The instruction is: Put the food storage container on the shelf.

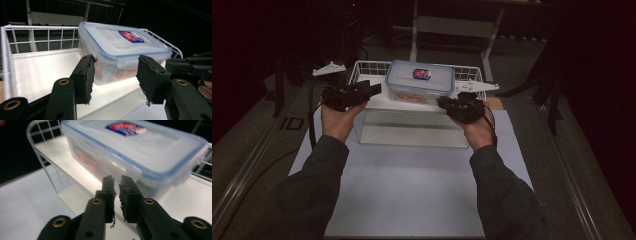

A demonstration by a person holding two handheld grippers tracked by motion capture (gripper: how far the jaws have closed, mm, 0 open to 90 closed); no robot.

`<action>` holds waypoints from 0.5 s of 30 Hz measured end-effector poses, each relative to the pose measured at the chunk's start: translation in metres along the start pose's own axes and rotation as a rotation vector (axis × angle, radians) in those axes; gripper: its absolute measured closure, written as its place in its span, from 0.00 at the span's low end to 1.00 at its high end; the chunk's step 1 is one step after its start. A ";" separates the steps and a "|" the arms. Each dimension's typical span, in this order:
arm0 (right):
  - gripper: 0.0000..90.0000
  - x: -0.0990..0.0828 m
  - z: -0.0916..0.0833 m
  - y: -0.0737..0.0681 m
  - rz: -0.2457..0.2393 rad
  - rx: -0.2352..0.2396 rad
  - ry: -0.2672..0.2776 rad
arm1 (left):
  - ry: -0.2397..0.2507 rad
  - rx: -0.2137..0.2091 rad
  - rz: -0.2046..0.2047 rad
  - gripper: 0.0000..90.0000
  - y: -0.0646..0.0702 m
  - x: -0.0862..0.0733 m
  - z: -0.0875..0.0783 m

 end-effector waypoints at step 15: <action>0.32 -0.107 -0.025 -0.016 -0.061 0.022 -0.168 | -0.153 0.091 0.023 0.40 -0.029 -0.124 -0.031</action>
Point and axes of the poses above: each handheld gripper's, and its own axes: z roughly forward along the jaws, x roughly out of its top, y roughly to its right, the point moved 10 cm from there along z, roughly forward along the jaws, and after that the axes turned 8 degrees about -y, right-handed, at the moved point
